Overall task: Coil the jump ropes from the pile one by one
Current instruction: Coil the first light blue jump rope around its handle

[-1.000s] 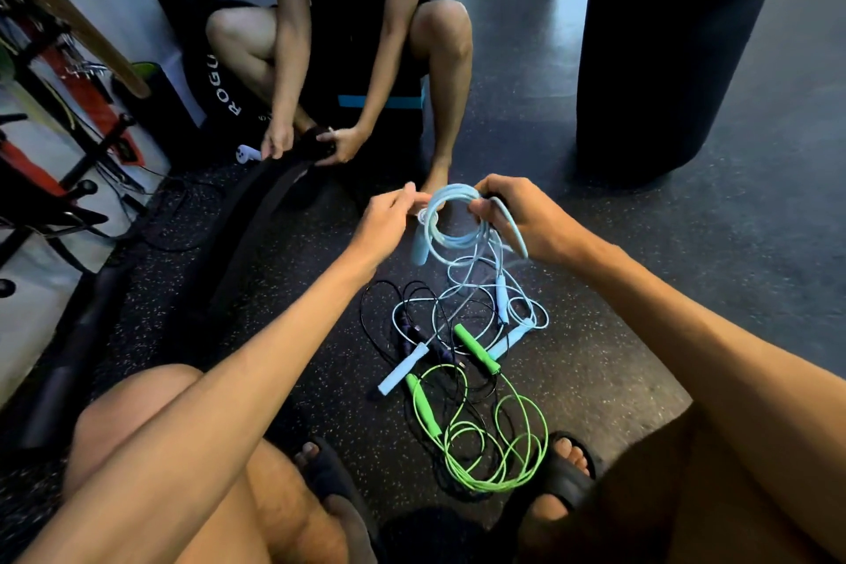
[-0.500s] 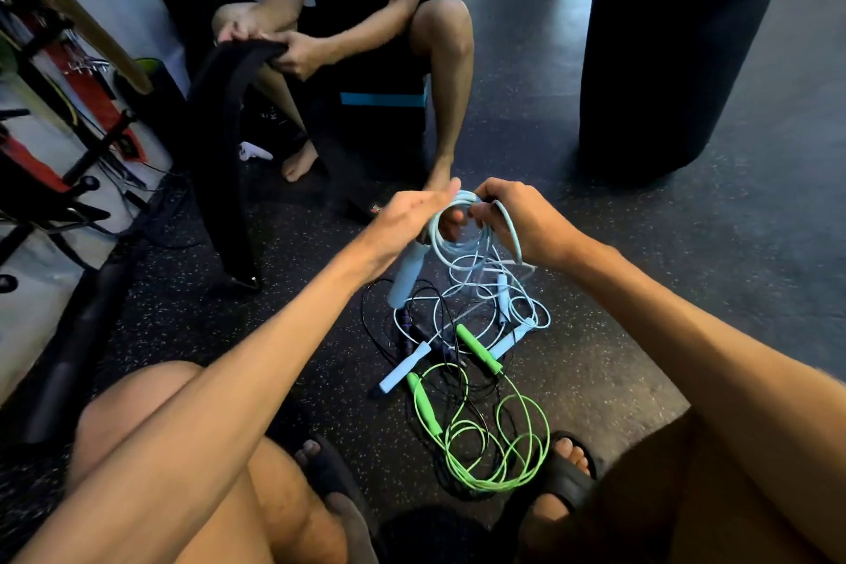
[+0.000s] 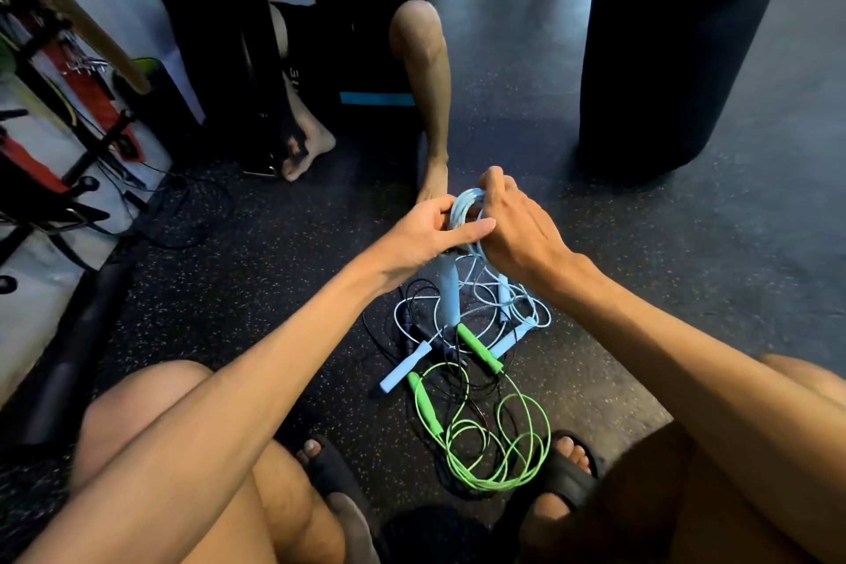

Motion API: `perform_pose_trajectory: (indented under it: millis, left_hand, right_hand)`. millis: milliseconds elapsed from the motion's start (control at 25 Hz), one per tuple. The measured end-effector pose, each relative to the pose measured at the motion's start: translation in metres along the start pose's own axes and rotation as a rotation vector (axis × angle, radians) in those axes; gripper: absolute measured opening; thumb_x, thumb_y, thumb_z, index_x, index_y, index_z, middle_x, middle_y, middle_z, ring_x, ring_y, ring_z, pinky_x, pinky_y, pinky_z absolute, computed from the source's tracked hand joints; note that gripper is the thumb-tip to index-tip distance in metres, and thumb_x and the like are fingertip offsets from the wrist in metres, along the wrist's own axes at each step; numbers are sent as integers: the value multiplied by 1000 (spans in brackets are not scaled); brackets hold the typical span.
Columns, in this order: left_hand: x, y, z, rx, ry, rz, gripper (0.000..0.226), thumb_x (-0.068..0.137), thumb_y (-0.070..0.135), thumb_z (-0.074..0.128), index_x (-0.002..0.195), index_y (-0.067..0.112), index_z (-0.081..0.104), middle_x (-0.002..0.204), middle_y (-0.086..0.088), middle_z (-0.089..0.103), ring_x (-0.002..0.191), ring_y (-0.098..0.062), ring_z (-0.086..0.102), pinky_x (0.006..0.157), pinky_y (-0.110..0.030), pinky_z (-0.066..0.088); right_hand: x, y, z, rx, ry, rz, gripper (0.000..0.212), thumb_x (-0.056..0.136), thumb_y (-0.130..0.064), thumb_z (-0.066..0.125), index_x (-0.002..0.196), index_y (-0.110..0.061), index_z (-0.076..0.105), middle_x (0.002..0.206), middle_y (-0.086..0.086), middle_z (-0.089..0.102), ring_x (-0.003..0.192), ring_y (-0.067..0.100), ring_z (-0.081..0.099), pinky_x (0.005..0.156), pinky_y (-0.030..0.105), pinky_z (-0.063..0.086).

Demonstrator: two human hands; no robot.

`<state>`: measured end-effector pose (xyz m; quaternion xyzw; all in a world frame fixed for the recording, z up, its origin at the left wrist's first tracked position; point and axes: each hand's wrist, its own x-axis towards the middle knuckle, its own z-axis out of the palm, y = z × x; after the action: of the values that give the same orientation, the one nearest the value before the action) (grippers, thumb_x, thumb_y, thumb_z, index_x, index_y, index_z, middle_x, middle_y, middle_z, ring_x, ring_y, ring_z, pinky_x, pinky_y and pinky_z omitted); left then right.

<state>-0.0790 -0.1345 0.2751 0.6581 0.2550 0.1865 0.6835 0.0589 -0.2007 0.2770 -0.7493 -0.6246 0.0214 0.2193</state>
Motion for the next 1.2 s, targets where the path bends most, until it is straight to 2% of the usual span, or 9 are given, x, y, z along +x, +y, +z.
perform_pose_trajectory:
  millis: [160, 320, 440, 600, 760, 880, 960, 1080, 1200]
  left_hand:
    - [1, 1, -6, 35, 6, 26, 35, 92, 3, 60, 124, -8, 51, 103, -15, 66, 92, -17, 65, 87, -28, 53]
    - [2, 3, -10, 146, 48, 40, 17, 92, -8, 49, 107, -6, 57, 62, 1, 61, 61, -9, 59, 64, -19, 47]
    - [1, 6, -15, -5, 72, 12, 20, 90, -7, 40, 99, -6, 58, 51, 2, 42, 53, -16, 46, 55, -20, 40]
    - [2, 10, -17, -177, 85, 20, 22, 83, 0, 40, 101, -5, 51, 49, 7, 39, 52, -14, 30, 51, -22, 32]
    - [5, 12, -24, -193, 47, -1, 15, 81, 5, 53, 94, 4, 47, 52, 2, 36, 48, -14, 37, 52, -26, 35]
    - [2, 13, -32, -163, -15, -17, 25, 86, 1, 57, 111, 0, 50, 61, -9, 51, 50, -22, 53, 58, -32, 46]
    - [0, 14, -33, -278, -44, -20, 26, 88, -3, 55, 114, -1, 51, 68, -11, 56, 52, -21, 55, 66, -33, 52]
    - [-1, 11, -32, -367, -131, -51, 8, 92, 1, 51, 97, -1, 56, 73, -7, 58, 56, -15, 53, 79, -32, 49]
    - [-2, 7, -31, -307, -192, -92, 17, 96, 11, 48, 87, -2, 53, 63, -1, 51, 55, -12, 44, 83, -31, 41]
  right_hand:
    - [0, 1, -2, 141, -59, 9, 27, 86, -14, 55, 108, -7, 40, 101, 12, 56, 80, 32, 55, 64, 38, 42]
    - [10, 13, -12, 332, -145, 33, 23, 90, -8, 51, 111, -10, 59, 94, 6, 69, 79, 19, 57, 68, 30, 41]
    - [15, 31, -22, 379, -298, -61, 21, 94, -21, 60, 113, -18, 68, 97, -1, 72, 80, 8, 57, 75, 28, 45]
    - [14, 33, -26, 646, -338, -57, 19, 94, -17, 63, 106, -3, 66, 90, 0, 67, 77, -1, 56, 76, 15, 45]
    - [7, 23, -19, 935, -343, 35, 17, 98, -7, 53, 109, 6, 58, 89, 5, 62, 76, 3, 61, 72, 16, 51]
    - [7, 18, -18, 797, -248, -61, 21, 100, -9, 50, 112, 5, 59, 88, 8, 62, 77, 9, 60, 68, 24, 54]
    - [8, 16, -19, 697, -153, -105, 21, 100, -13, 51, 111, 1, 62, 86, 10, 63, 75, 14, 58, 67, 35, 53]
    - [10, 15, -19, 626, -61, -112, 16, 99, -16, 54, 106, -7, 66, 79, 6, 64, 66, 12, 55, 62, 38, 50]
    - [7, 14, -19, 569, -31, -123, 14, 98, -18, 55, 103, -11, 66, 77, -4, 65, 64, 8, 55, 63, 36, 50]
